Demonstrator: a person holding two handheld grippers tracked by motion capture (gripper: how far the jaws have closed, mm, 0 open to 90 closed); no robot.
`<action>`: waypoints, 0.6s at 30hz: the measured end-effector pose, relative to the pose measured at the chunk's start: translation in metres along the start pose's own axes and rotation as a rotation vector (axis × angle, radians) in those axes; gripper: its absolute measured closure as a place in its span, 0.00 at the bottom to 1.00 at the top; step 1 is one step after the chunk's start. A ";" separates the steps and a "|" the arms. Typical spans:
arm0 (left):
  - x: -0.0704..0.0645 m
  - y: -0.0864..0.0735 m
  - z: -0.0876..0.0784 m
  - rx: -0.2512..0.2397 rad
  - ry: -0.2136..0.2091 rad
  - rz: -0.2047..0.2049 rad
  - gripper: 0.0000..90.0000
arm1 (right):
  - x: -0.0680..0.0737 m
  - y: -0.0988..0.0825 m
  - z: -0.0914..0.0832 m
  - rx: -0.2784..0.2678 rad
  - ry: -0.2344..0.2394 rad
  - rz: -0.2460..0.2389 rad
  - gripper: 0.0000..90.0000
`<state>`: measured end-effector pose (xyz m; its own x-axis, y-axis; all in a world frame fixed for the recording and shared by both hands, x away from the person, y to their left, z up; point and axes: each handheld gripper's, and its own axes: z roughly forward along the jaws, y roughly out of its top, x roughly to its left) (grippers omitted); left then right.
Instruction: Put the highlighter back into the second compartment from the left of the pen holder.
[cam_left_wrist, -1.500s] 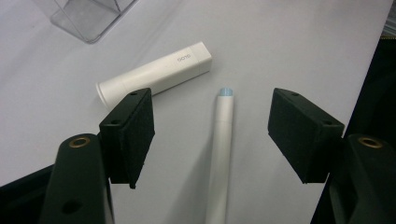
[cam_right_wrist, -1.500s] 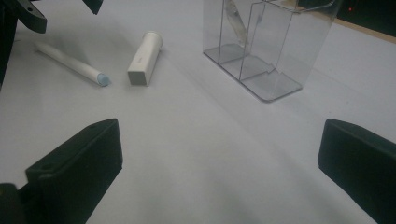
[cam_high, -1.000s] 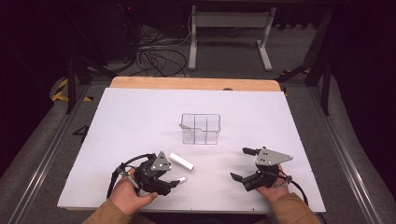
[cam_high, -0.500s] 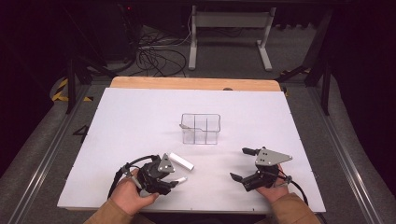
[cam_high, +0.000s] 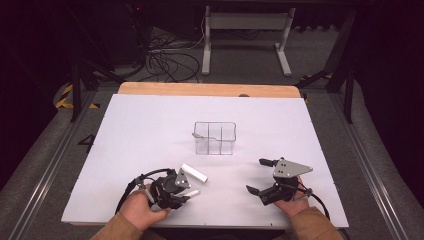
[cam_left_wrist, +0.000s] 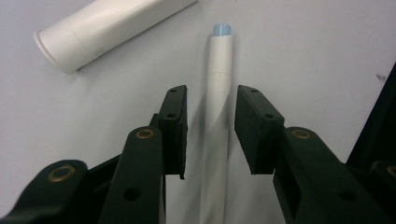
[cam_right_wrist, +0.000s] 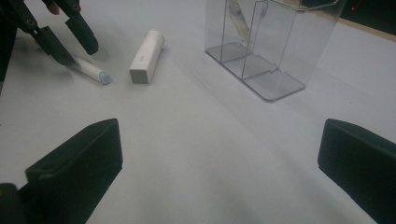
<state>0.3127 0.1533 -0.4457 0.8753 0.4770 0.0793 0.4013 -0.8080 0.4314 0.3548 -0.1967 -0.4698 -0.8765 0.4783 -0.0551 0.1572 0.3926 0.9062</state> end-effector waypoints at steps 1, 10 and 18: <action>-0.001 0.001 0.001 0.007 0.001 0.007 0.74 | 0.000 0.000 0.000 0.000 0.000 0.000 0.00; -0.003 0.003 0.004 0.046 -0.003 0.048 0.86 | 0.000 0.000 0.000 0.000 0.000 -0.002 0.00; -0.004 0.004 0.004 0.054 0.000 0.047 0.87 | 0.000 0.000 0.000 0.001 0.001 0.000 0.00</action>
<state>0.3123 0.1468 -0.4479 0.8936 0.4378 0.0987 0.3734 -0.8473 0.3776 0.3549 -0.1964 -0.4700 -0.8771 0.4771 -0.0548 0.1573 0.3932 0.9059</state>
